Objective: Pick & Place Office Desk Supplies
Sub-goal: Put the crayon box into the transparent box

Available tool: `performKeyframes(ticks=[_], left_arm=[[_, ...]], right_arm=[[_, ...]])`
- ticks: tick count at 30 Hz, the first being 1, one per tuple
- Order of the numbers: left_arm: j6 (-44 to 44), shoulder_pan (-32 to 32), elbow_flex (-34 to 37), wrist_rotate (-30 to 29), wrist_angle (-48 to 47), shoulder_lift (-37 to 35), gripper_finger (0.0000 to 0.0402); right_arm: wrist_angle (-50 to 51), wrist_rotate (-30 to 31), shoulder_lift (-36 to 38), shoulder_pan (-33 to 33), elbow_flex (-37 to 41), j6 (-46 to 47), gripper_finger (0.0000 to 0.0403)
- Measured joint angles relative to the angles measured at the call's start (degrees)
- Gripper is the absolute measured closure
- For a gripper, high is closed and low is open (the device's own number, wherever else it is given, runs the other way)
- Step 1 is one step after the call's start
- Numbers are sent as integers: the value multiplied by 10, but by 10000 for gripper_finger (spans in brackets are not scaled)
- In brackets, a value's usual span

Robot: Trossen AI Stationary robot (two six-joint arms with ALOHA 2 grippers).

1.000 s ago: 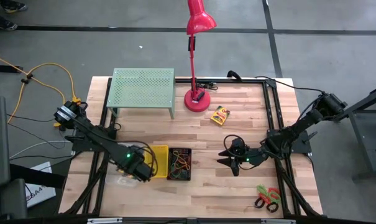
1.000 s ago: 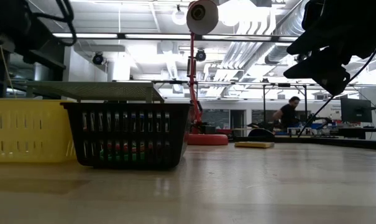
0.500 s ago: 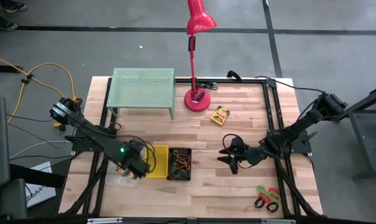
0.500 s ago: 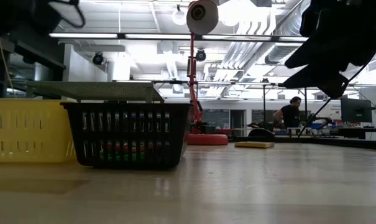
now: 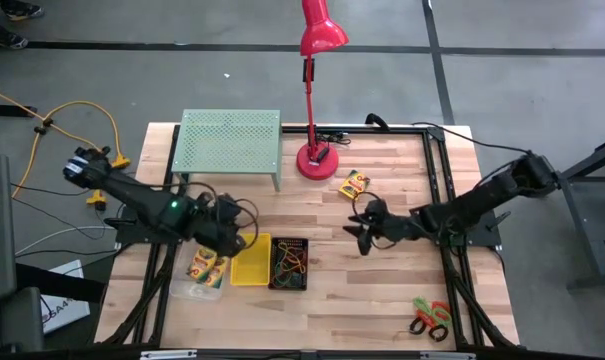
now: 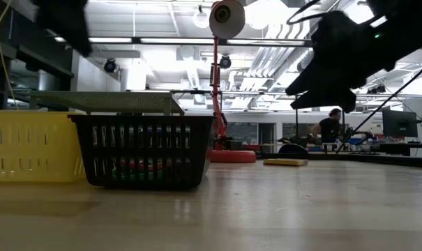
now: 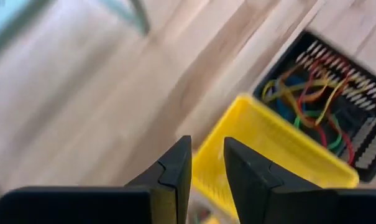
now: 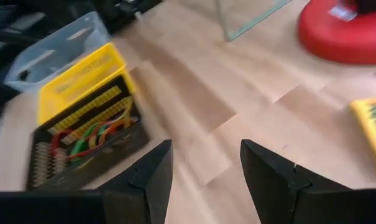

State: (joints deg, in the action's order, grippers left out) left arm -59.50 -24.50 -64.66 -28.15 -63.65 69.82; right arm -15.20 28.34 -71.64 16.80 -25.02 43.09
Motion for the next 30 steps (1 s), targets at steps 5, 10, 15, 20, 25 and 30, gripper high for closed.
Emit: performKeyframes(ticks=[5,10,15,20,25,30], left_arm=[[129,56,0,-10,82,13,311],[199,108,0,-60,113,15,311],[261,162,0,-68,123,15,311],[346,213,0,-52,191,15,311],[490,265,0,64,314,26,311],[577,303,0,129,415,72,311]], right_arm=[[-1,0,0,-67,0,-41,227],[0,-13,0,-152,0,-69,227],[23,-58,0,-254,0,-103,227],[48,-97,-1,-336,0,-142,227],[49,-139,-1,-365,0,-193,227],[54,-137,-3,-369,0,-224,227]])
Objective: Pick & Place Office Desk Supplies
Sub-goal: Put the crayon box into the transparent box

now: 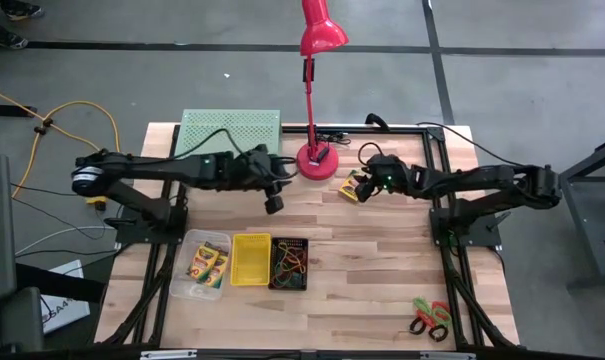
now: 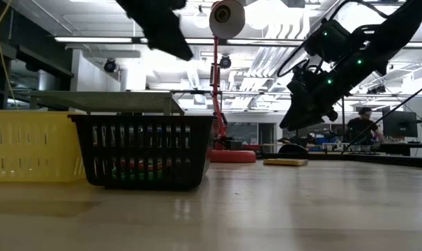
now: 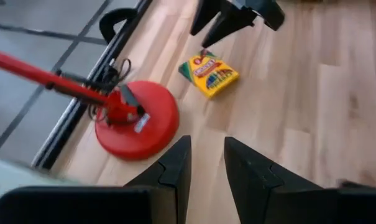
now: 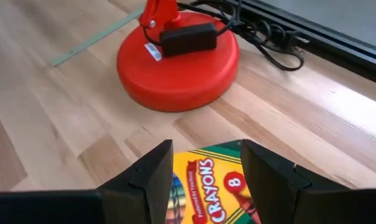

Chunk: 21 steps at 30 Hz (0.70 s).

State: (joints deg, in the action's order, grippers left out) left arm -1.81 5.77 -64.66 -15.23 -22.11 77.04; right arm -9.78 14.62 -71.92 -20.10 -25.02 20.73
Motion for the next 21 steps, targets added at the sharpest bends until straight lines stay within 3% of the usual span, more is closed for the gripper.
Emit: performKeyframes(ticks=[10,21], left_arm=[[14,23,0,8,64,97,311],[25,23,0,7,96,109,311]], right_arm=[[-30,-1,-93,1,0,-2,227],[-63,9,-165,24,-2,19,227]])
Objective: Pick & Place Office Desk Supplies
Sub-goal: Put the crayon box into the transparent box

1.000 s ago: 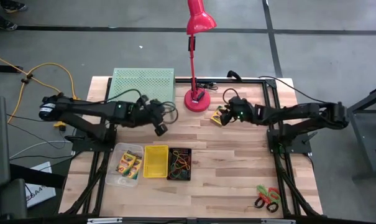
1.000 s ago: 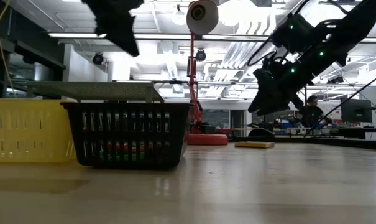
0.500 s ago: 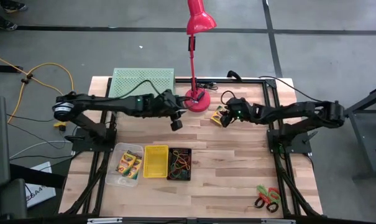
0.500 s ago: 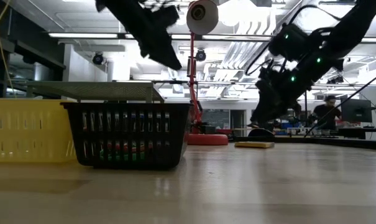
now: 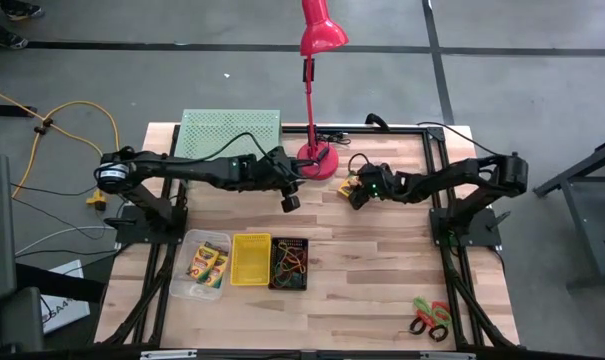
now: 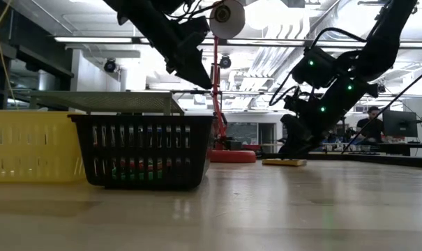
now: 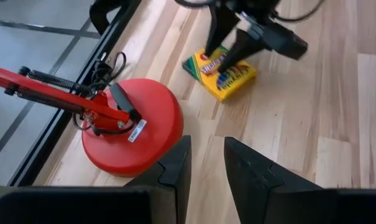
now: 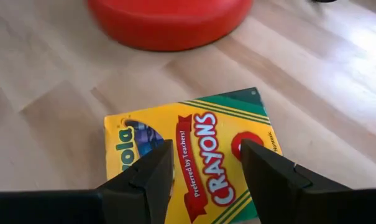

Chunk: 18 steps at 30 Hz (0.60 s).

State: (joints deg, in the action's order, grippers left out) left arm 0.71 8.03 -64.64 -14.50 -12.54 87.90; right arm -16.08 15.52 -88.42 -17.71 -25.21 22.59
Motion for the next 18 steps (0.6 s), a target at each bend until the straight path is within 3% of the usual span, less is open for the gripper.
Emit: performKeyframes(ticks=[8,14,18], left_arm=[[12,0,0,5,2,0,311],[56,1,0,122,14,0,311],[83,1,0,158,23,0,311]], right_arm=[[44,-2,5,83,-1,25,227],[83,-18,18,153,-1,47,227],[111,-26,37,198,0,87,227]])
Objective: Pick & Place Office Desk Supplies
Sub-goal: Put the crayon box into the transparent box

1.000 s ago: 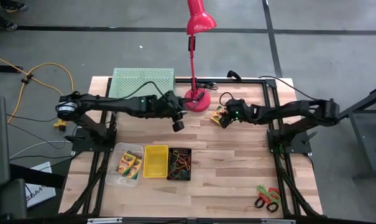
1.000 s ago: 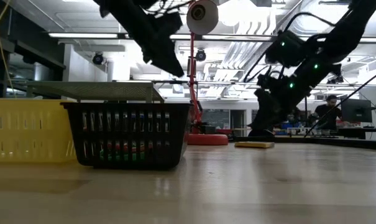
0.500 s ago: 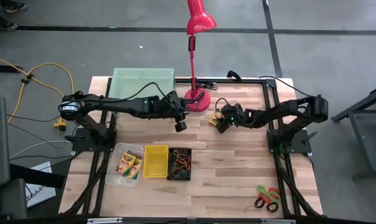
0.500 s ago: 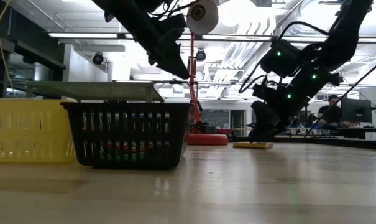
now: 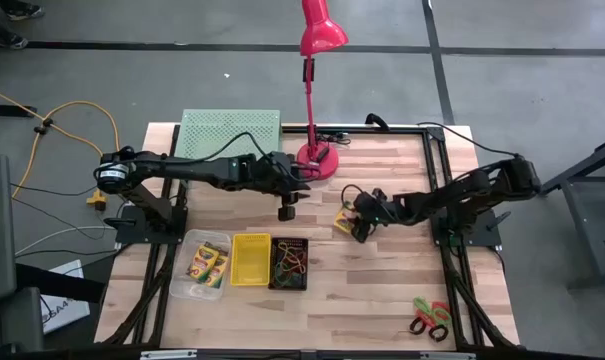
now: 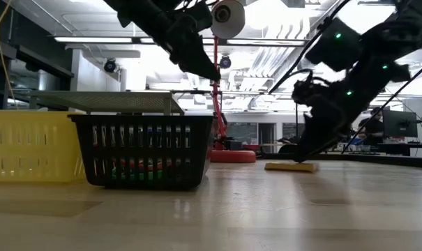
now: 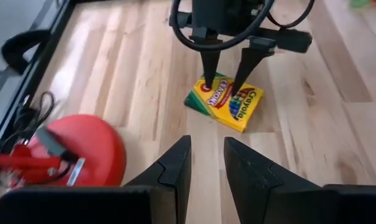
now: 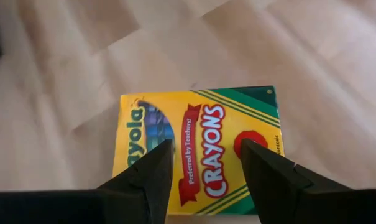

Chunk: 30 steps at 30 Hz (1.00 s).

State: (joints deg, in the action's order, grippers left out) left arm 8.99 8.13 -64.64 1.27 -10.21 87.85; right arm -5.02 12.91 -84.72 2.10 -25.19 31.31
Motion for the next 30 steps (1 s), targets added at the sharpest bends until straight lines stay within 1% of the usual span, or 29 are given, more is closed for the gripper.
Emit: performKeyframes(ticks=[4,6,8,10,12,14,16,17,19,21,23,25,27,30], left_arm=[[22,0,0,18,6,14,311],[42,0,0,28,19,36,311],[71,0,0,36,22,59,311],[100,0,0,40,44,85,311],[111,0,0,44,51,103,311],[111,2,-1,66,78,123,311],[101,8,0,102,88,136,311],[93,9,0,118,110,144,311],[70,15,0,132,119,152,311],[44,21,0,132,148,160,311],[14,28,0,134,155,162,311],[-19,34,-1,148,171,169,311],[-54,40,0,161,164,170,311],[-88,41,0,162,171,173,311]], right_arm=[[36,4,16,38,0,23,227],[49,16,20,51,0,32,227],[44,29,24,59,1,34,227],[31,43,26,66,3,34,227],[27,44,38,70,4,34,227],[25,41,50,70,4,34,227],[26,42,66,70,4,39,227],[24,46,74,70,4,42,227],[23,47,90,70,4,48,227],[23,46,105,70,4,50,227],[22,46,117,71,3,52,227],[22,46,125,74,3,57,227],[23,44,130,78,3,63,227],[29,35,130,81,3,75,227]])
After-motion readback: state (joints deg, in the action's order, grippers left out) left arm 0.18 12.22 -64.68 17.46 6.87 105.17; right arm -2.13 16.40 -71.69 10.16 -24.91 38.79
